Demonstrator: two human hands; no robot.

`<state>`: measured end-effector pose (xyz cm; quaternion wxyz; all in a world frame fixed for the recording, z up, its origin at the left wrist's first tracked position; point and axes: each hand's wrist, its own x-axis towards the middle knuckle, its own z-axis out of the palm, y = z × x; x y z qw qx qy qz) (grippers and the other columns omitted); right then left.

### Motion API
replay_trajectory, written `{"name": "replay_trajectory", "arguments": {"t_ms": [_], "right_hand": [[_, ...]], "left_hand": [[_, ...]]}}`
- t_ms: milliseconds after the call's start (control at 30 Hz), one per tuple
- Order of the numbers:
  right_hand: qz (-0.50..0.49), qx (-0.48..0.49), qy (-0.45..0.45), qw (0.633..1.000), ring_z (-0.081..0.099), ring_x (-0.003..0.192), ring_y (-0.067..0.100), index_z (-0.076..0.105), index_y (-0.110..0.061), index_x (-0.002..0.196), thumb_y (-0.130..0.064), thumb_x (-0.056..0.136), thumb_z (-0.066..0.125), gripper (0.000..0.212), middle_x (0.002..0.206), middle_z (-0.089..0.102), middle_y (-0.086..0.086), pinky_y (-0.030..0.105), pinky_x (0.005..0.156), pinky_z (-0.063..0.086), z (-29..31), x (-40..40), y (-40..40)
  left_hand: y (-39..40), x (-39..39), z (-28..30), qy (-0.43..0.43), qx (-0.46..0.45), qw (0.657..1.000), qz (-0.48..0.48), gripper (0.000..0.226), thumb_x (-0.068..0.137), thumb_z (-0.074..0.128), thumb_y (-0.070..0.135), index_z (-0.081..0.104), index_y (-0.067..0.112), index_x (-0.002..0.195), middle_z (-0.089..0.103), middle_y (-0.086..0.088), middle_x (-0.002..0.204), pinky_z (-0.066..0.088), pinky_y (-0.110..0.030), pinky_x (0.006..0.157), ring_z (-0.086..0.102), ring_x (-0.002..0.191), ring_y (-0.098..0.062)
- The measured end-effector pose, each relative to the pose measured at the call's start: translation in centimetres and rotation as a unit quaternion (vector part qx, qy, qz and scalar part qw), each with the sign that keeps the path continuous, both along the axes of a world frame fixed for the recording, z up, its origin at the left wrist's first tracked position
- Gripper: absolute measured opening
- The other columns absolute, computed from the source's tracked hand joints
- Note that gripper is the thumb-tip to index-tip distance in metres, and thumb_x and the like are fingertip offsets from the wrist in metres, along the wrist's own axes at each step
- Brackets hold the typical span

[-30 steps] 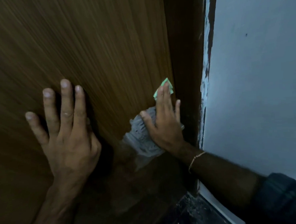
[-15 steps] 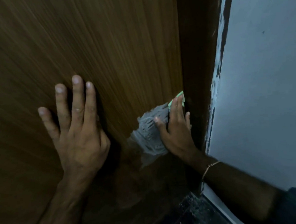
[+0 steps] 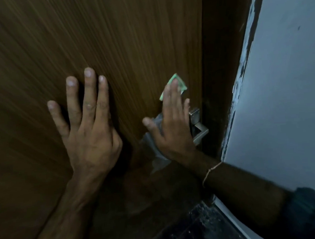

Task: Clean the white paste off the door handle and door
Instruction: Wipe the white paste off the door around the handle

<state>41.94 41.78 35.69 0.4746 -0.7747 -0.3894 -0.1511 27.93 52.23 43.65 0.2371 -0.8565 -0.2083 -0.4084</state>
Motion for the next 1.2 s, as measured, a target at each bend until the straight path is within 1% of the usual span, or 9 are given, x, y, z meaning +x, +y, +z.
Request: {"name": "replay_trajectory", "arguments": {"t_ms": [100,233,367,500,633,700,833,967,1200], "right_hand": [[-0.024,-0.053,-0.037,0.998,-0.010,0.152,0.014,-0.004,-0.012,0.157,-0.058,0.097,0.033,0.084,0.166,-0.011,0.005,0.061,0.120,0.001,-0.9,0.4,-0.9],[-0.009,0.028,-0.013,1.000,-0.007,0.153,0.019,0.001,-0.009,0.157,-0.059,0.096,0.034,0.085,0.166,-0.007,0.008,0.057,0.121,-0.003,2.9,-0.9,1.3],[0.007,-0.097,-0.117,0.988,-0.008,0.153,0.015,-0.002,-0.015,0.155,-0.056,0.098,0.039,0.081,0.165,-0.005,0.004,0.061,0.119,0.004,0.6,-1.1,-1.0],[-0.054,0.037,-0.058,0.996,-0.001,0.154,0.024,0.008,-0.004,0.156,-0.054,0.098,0.035,0.081,0.165,0.003,0.015,0.060,0.120,-0.001,5.2,0.8,1.4],[0.065,-0.087,-0.235,0.966,0.001,0.153,0.019,0.009,-0.013,0.155,-0.055,0.096,0.045,0.080,0.165,0.006,0.007,0.061,0.119,0.008,2.1,-1.2,0.3],[0.043,-0.109,-0.211,0.970,0.000,0.152,0.016,0.006,-0.017,0.154,-0.054,0.098,0.042,0.076,0.165,0.005,0.004,0.063,0.118,0.009,1.1,0.9,-1.4],[-0.022,0.032,-0.125,0.991,0.000,0.154,0.024,0.012,-0.005,0.156,-0.054,0.099,0.032,0.078,0.165,0.006,0.014,0.058,0.121,-0.001,5.5,1.5,1.4],[0.065,-0.049,-0.263,0.961,0.006,0.153,0.018,0.017,-0.012,0.155,-0.056,0.097,0.040,0.077,0.164,0.015,0.008,0.058,0.121,0.005,3.4,-0.6,1.5],[-0.018,-0.042,0.017,0.999,-0.008,0.153,0.019,-0.003,-0.007,0.156,-0.050,0.101,0.034,0.079,0.165,-0.010,0.011,0.055,0.122,0.002,-0.7,5.5,-3.3]], "left_hand": [[-0.2,-0.3,-0.1,-0.013,-0.004,1.000,-0.002,0.083,0.091,0.054,0.008,0.012,0.017,0.162,-0.001,0.003,0.169,-0.012,-0.047,0.121,-0.013,0.154,-0.015],[0.1,0.3,-0.1,-0.006,-0.002,1.000,-0.003,0.083,0.090,0.051,0.013,0.011,0.018,0.162,-0.003,0.005,0.168,-0.012,-0.047,0.121,-0.013,0.154,-0.014],[0.2,-0.3,-0.5,-0.012,0.000,1.000,0.000,0.080,0.089,0.048,0.017,0.013,0.019,0.162,0.004,0.002,0.170,-0.010,-0.047,0.122,-0.008,0.156,-0.016],[0.6,0.2,-0.3,-0.009,0.013,1.000,0.000,0.077,0.093,0.046,0.017,0.013,0.020,0.162,0.002,0.004,0.169,-0.009,-0.047,0.122,-0.007,0.156,-0.016],[0.3,-0.4,-0.5,-0.010,-0.003,1.000,0.000,0.074,0.095,0.045,0.020,0.014,0.019,0.162,0.001,0.004,0.169,-0.010,-0.046,0.122,-0.007,0.156,-0.016],[0.4,-0.3,-0.3,-0.011,0.002,1.000,0.000,0.074,0.095,0.046,0.018,0.014,0.019,0.162,0.000,0.005,0.169,-0.009,-0.046,0.123,-0.008,0.156,-0.015],[0.7,-0.3,0.4,-0.004,0.007,1.000,0.016,0.073,0.095,0.047,0.017,0.016,0.017,0.162,-0.001,0.005,0.168,-0.011,-0.046,0.122,-0.010,0.155,-0.014],[0.5,-0.6,0.5,-0.002,-0.011,1.000,0.018,0.074,0.096,0.049,0.019,0.016,0.018,0.162,-0.001,0.005,0.167,-0.011,-0.045,0.122,-0.010,0.155,-0.013],[0.0,-0.6,0.6,0.008,-0.027,0.999,0.019,0.077,0.097,0.054,0.008,0.014,0.016,0.162,-0.004,0.005,0.166,-0.006,-0.052,0.121,-0.011,0.153,-0.012]]}}
